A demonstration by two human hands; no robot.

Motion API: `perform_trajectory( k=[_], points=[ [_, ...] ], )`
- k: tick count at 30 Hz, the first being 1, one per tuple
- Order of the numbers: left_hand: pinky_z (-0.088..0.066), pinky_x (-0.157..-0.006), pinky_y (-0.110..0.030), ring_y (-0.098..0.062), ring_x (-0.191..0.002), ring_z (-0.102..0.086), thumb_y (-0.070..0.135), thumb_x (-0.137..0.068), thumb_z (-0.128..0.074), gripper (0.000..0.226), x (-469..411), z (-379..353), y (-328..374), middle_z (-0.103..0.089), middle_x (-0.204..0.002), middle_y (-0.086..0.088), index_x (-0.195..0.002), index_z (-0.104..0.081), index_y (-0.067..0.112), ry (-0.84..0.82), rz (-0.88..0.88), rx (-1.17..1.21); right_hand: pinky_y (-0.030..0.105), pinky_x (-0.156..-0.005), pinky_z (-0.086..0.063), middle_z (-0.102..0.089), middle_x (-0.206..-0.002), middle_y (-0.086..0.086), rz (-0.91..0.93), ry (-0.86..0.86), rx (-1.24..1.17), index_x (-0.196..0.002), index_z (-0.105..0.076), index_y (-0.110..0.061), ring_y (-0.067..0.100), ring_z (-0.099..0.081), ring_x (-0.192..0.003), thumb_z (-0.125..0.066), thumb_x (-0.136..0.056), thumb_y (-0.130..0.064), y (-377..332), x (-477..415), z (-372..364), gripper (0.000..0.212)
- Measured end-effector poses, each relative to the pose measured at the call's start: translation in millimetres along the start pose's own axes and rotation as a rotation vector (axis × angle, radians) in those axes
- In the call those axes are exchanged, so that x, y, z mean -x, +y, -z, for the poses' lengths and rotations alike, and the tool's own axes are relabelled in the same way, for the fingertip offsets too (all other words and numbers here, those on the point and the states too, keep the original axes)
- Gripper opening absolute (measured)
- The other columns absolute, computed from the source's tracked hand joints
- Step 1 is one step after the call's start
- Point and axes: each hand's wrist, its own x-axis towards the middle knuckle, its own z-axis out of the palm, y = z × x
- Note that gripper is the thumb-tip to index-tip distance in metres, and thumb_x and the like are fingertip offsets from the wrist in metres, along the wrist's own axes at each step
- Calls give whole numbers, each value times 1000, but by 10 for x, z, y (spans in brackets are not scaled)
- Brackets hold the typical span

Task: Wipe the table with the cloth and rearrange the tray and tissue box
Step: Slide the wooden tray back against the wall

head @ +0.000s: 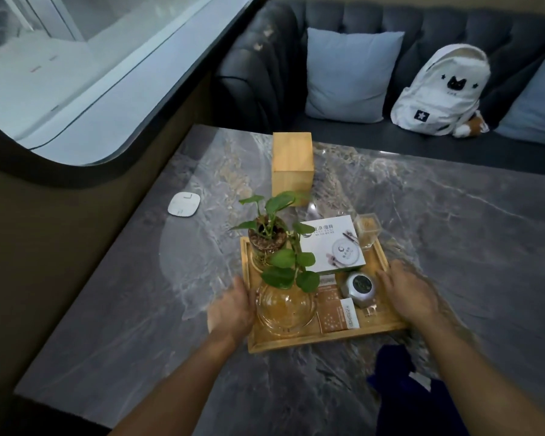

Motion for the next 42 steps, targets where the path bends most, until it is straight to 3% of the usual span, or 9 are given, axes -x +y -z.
perform_trajectory(
  k=[8, 12, 23, 30, 34, 37, 42],
  points=[
    [-48, -77, -47, -41, -94, -63, 29, -98, -28, 28, -63, -18, 26, -67, -103, -20, -109, -38, 5, -52, 20, -5, 40, -69, -46, -68, -91, 16, 64, 9, 102, -91, -45, -10, 36, -63, -81, -31, -96, -33, 56, -107, -59, 27],
    [-49, -73, -47, -40, -89, -65, 27, -98, -30, 29, 6, 19, -89, -69, -100, -20, -110, -40, 2, -18, 7, -20, 41, -71, -46, -67, -96, 18, 100, 15, 96, -95, -47, -9, 38, -62, -85, -32, -96, -33, -33, -103, -84, 29],
    [-49, -78, -44, -35, -93, -65, 16, -96, -33, 30, 487, 275, -843, -62, -110, -16, -122, -38, 2, 47, 292, -95, 39, -65, -45, -68, -88, 16, 375, -29, 81, -93, -46, -10, 35, -63, -78, -32, -96, -34, -1016, -170, -259, 28],
    [-45, -78, -44, -43, -94, -62, 21, -94, -36, 17, 956, 398, -1273, -68, -100, -21, -101, -39, 6, 201, 555, 177, 40, -73, -47, -70, -96, 17, 681, -40, 235, -101, -47, -6, 37, -65, -89, -30, -97, -32, -1895, -164, -406, 32],
    [-47, -77, -45, -44, -95, -62, 20, -92, -41, 20, 1186, 402, -1406, -67, -103, -21, -102, -40, 3, 253, 652, 260, 40, -74, -47, -68, -100, 19, 811, -67, 275, -104, -47, -5, 37, -64, -91, -30, -98, -31, -2309, -155, -528, 32],
    [-47, -79, -45, -43, -95, -61, 22, -92, -40, 13, 1289, 395, -1437, -66, -103, -20, -90, -36, 11, 289, 726, 359, 40, -76, -47, -69, -100, 18, 853, -100, 305, -106, -47, -7, 38, -64, -92, -29, -98, -32, -2583, -183, -577, 32],
    [-45, -77, -42, -44, -95, -61, 24, -94, -39, 15, 1329, 353, -1401, -66, -101, -21, -87, -34, 13, 353, 815, 498, 44, -81, -49, -68, -104, 19, 930, -147, 375, -107, -45, -8, 39, -63, -95, -28, -98, -31, -2863, -282, -628, 30]
  ],
)
